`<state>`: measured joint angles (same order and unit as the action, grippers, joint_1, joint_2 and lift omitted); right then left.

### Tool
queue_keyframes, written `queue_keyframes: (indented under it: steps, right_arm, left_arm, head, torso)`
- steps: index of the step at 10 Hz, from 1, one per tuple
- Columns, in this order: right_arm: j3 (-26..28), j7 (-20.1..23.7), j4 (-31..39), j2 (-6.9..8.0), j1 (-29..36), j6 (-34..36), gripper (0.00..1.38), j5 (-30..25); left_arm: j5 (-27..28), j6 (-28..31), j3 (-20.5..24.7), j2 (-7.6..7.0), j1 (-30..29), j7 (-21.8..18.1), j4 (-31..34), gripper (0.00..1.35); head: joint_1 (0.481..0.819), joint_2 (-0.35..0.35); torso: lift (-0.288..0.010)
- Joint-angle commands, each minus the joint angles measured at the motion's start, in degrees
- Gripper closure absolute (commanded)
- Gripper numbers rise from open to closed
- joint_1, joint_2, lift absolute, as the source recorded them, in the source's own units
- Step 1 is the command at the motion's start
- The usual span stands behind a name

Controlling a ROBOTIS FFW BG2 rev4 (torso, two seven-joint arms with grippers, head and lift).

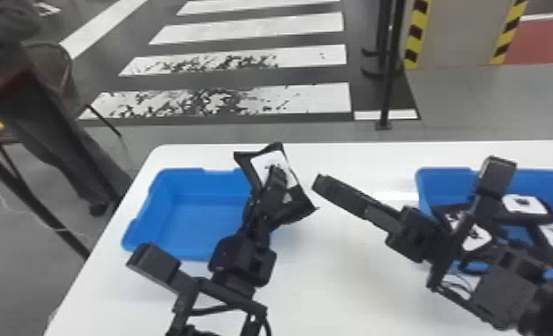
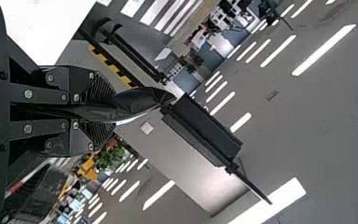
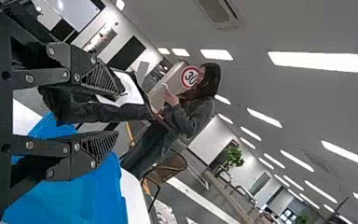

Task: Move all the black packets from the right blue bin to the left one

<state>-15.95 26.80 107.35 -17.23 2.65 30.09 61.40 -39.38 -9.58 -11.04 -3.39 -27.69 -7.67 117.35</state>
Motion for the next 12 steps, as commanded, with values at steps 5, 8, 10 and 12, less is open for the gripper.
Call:
queue_keyframes:
  steps: [5, 8, 10, 12]
  right_arm:
    - [2.6, 0.3, -0.4, 0.0, 1.3, -1.8, 0.05, -3.5]
    - [9.0, 0.3, 0.7, -0.09, 1.6, -1.5, 0.06, -13.5]
    - [15.6, -0.8, 3.0, 0.0, 1.8, 3.1, 0.08, -24.5]
    - [20.6, -4.5, 8.0, 0.26, 2.8, 12.4, 0.09, -35.1]
  left_arm:
    - [40.6, 2.4, 16.2, 2.68, 8.3, 7.2, -12.4, 1.2]
    - [33.9, -1.8, 15.7, 2.51, 7.4, 5.9, -13.8, 0.0]
    - [29.0, -8.0, 14.5, 2.24, 5.8, 2.7, -13.6, 0.14]
    - [26.8, -8.7, 13.4, 1.98, 2.5, 0.4, -9.6, 0.15]
  head:
    - [0.695, 0.291]
    - [0.695, 0.283]
    - [0.695, 0.231]
    - [0.695, 0.131]
  torso:
    - [-0.14]
    - [-0.14]
    - [-0.14]
    - [-0.14]
